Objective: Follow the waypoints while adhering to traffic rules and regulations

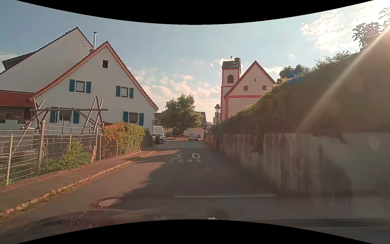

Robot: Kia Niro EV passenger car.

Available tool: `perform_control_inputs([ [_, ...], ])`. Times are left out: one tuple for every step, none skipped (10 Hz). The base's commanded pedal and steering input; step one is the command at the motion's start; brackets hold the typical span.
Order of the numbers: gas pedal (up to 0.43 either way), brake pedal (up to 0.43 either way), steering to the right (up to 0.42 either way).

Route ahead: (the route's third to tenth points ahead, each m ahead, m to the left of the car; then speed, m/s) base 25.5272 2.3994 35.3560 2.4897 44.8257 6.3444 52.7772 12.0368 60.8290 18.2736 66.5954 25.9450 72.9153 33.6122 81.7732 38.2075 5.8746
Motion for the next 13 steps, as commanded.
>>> perform_control_inputs([
  [0.11, 0.0, -0.02],
  [0.11, 0.0, -0.02],
  [0.11, 0.0, -0.02],
  [0.11, 0.0, -0.02],
  [0.11, 0.0, -0.02],
  [0.098, 0.0, -0.02],
  [0.098, 0.0, -0.02],
  [0.098, 0.0, -0.02],
  [0.098, 0.0, -0.02],
  [0.098, 0.0, -0.019],
  [0.098, 0.0, -0.018],
  [0.098, 0.0, -0.017],
  [0.098, 0.0, -0.013],
])
